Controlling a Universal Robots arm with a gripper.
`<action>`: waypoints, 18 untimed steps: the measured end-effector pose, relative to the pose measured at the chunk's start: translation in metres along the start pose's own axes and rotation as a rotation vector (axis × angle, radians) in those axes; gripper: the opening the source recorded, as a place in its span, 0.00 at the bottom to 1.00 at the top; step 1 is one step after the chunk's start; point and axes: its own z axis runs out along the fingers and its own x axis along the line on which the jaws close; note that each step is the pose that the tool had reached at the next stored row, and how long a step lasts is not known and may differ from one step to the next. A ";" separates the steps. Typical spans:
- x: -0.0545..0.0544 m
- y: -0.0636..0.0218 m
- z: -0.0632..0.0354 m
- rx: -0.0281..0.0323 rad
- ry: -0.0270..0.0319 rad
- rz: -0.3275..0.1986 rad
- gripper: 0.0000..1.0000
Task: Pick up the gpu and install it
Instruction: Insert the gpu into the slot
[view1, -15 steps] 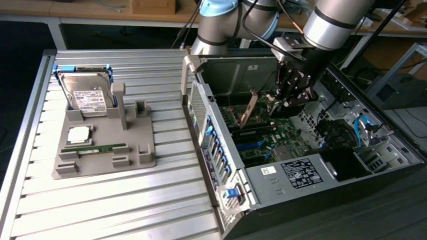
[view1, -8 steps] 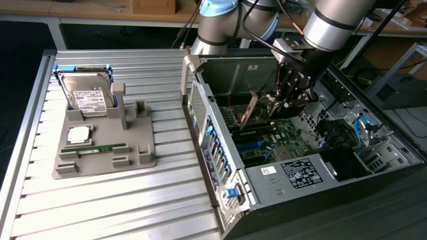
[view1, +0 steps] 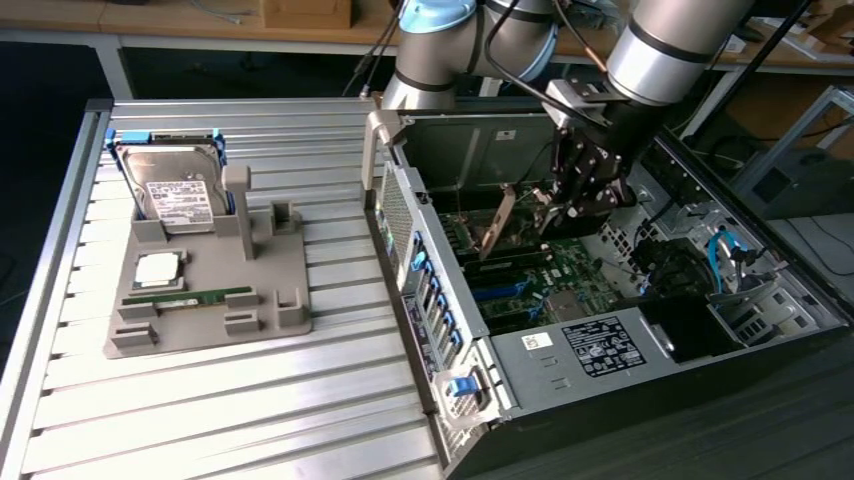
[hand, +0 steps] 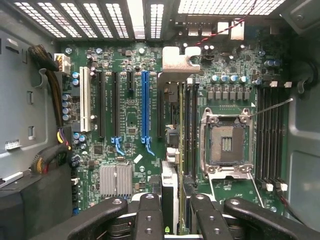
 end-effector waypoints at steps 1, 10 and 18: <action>0.000 0.0000 0.0002 0.0000 0.0000 0.000 0.27; 0.003 0.0010 0.0027 0.0000 0.0000 0.000 0.27; 0.008 0.0014 0.0041 0.0000 0.0000 0.000 0.27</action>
